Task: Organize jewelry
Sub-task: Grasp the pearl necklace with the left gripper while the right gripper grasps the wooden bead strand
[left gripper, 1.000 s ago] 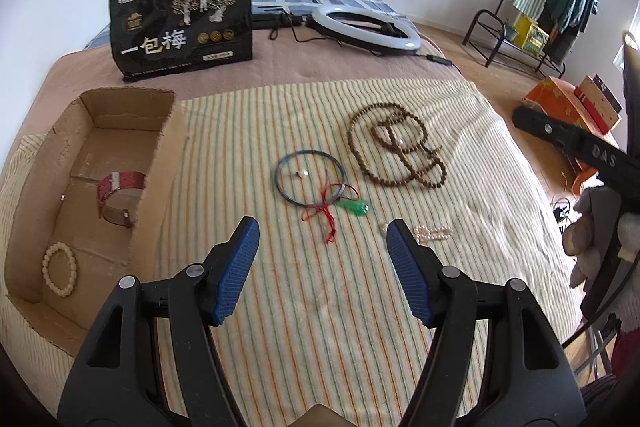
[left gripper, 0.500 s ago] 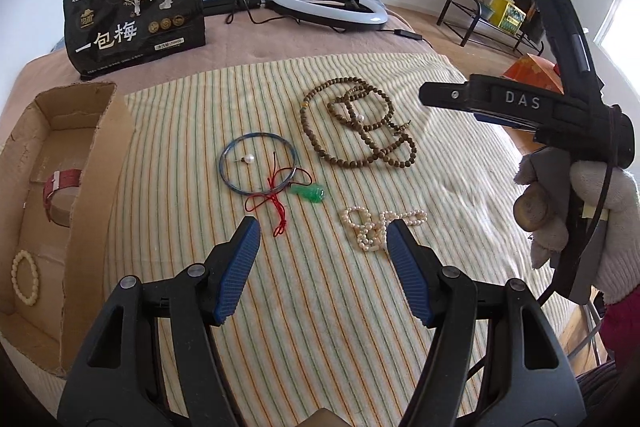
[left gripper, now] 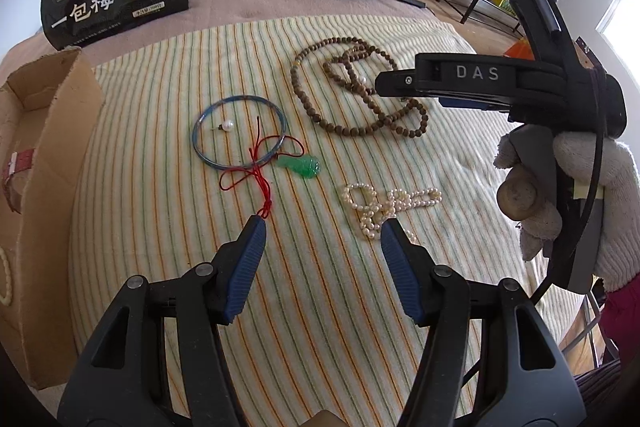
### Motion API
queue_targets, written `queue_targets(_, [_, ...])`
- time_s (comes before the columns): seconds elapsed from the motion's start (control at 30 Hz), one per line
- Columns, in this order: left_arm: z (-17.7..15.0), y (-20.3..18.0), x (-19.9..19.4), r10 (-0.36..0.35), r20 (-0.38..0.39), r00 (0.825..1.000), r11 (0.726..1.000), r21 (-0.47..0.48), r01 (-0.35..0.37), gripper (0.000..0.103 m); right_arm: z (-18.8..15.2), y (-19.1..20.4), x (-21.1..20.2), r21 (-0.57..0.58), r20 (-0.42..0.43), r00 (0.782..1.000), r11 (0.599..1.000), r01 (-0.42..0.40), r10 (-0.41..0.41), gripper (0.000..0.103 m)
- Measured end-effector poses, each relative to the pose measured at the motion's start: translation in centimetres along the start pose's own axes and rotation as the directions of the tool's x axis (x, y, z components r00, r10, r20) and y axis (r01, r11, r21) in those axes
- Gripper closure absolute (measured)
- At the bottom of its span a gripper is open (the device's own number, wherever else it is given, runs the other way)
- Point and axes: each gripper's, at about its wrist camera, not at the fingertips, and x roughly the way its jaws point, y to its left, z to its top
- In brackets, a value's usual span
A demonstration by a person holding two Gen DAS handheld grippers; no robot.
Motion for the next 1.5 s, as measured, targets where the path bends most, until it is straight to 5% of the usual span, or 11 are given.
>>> queue_targets(0.4, [0.3,-0.5,2.6,-0.097,-0.058,0.994,0.995,-0.041,0.094,0.041,0.6,0.3,1.4,0.006,-0.011,1.000,1.000,-0.027,0.027,0.010])
queue_targets(0.73, [0.6,-2.7,3.9,-0.070,-0.048,0.996,0.996,0.044,0.072,0.041,0.7,1.8,2.1,-0.112,-0.005,1.000,0.994,0.022,-0.023,0.013])
queue_targets(0.93, [0.5,-3.6,4.5,0.055,-0.014,0.998,0.992,0.112,-0.054,0.076,0.5,2.9,2.8,-0.186,0.005,0.997,0.980,0.077,-0.078,0.013])
queue_targets(1.03, [0.8,-2.8,4.6,0.063,-0.015,0.998,0.994,0.086,-0.062,0.092,0.5,3.4,3.1,-0.208,0.006,0.996,0.974,0.090,-0.090,0.013])
queue_targets(1.17, [0.8,-2.1,4.3,0.052,-0.016,0.999,0.996,0.077,-0.050,0.094,0.4,4.1,3.6,-0.257,0.007,0.991,0.957,0.134,-0.136,0.014])
queue_targets(1.27, [0.8,-2.3,4.4,0.058,-0.012,0.998,0.995,0.087,-0.056,0.095,0.3,4.1,3.4,-0.286,0.015,0.990,0.948,0.140,-0.141,0.031])
queue_targets(1.4, [0.9,-2.1,4.3,0.047,-0.019,0.999,0.997,0.069,-0.045,0.096,0.2,4.1,2.8,-0.305,0.025,0.993,0.945,0.119,-0.117,0.081])
queue_targets(1.5, [0.9,-2.1,4.1,0.044,-0.019,0.999,0.997,0.062,-0.043,0.097,0.1,3.9,2.5,-0.311,0.022,0.995,0.945,0.098,-0.096,0.091])
